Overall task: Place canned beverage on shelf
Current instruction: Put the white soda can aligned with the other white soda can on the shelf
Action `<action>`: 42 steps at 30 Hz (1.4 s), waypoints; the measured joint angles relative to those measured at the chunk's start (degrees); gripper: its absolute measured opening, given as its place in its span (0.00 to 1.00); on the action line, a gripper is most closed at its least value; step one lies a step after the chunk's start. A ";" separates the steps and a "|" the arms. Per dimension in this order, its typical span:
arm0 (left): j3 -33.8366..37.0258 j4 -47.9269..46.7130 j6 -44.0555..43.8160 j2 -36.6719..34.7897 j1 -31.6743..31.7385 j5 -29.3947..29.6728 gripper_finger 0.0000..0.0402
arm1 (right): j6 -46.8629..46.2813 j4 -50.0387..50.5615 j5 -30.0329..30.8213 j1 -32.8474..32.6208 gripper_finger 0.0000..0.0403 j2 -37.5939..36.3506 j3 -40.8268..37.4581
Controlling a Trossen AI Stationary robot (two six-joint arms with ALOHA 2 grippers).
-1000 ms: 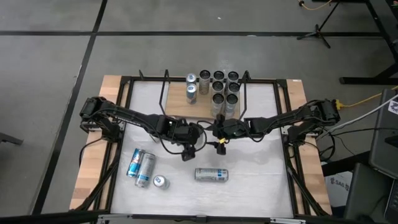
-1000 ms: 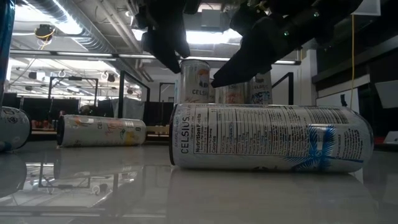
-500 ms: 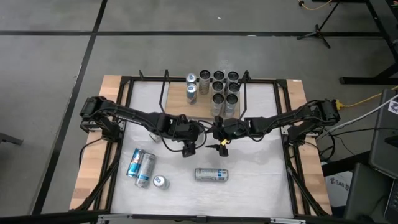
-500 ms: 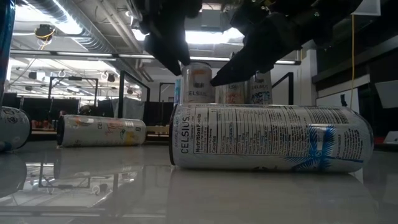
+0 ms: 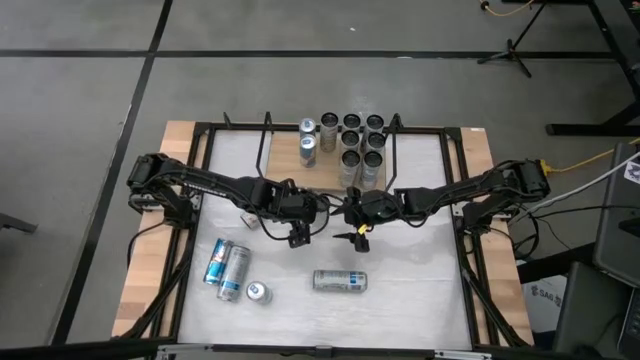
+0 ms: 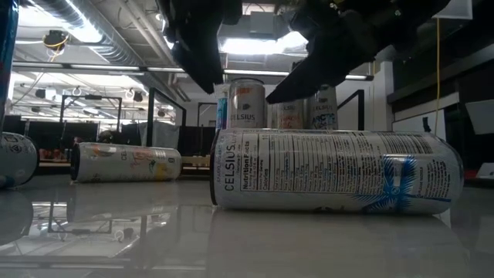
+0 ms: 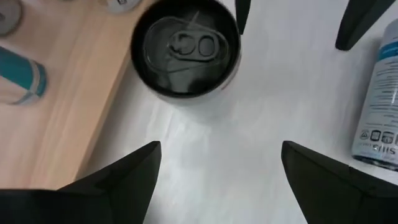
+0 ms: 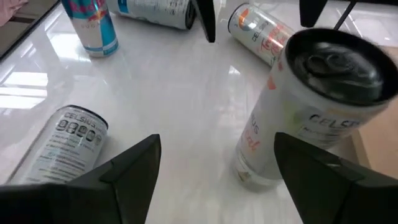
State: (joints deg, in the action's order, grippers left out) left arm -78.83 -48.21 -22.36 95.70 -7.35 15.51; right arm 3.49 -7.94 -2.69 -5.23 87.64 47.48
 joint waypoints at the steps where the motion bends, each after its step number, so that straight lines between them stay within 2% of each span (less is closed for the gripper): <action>1: -0.05 0.05 0.39 -0.17 0.08 0.04 0.80 | 0.01 0.60 0.01 0.00 0.75 -0.60 0.00; 5: -1.24 -0.63 3.51 -0.94 0.66 0.44 0.80 | -0.04 4.13 0.04 -0.02 0.75 -3.27 0.00; 9: -4.12 -0.43 10.42 -0.96 1.64 0.50 0.80 | -0.07 7.31 0.45 -0.02 0.75 -5.88 0.04; 14: -5.73 2.84 20.86 -1.09 3.30 0.57 0.80 | -0.12 10.73 0.56 -0.02 0.75 -8.59 0.02; 19: -5.82 6.32 27.42 -0.61 5.06 -0.53 0.80 | -0.15 11.96 0.56 -0.02 0.75 -10.05 0.02; 27: -5.84 7.26 28.54 2.14 6.90 -6.57 0.80 | -0.17 12.02 0.56 -0.02 0.75 -10.27 0.02; 42: -5.73 6.42 28.58 5.85 8.47 -7.72 0.80 | -0.17 12.11 0.56 -0.02 0.75 -10.27 0.02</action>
State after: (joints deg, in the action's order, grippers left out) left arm -84.55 -41.78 6.22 101.54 1.13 7.79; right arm 3.31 4.16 -2.13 -5.26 77.36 47.51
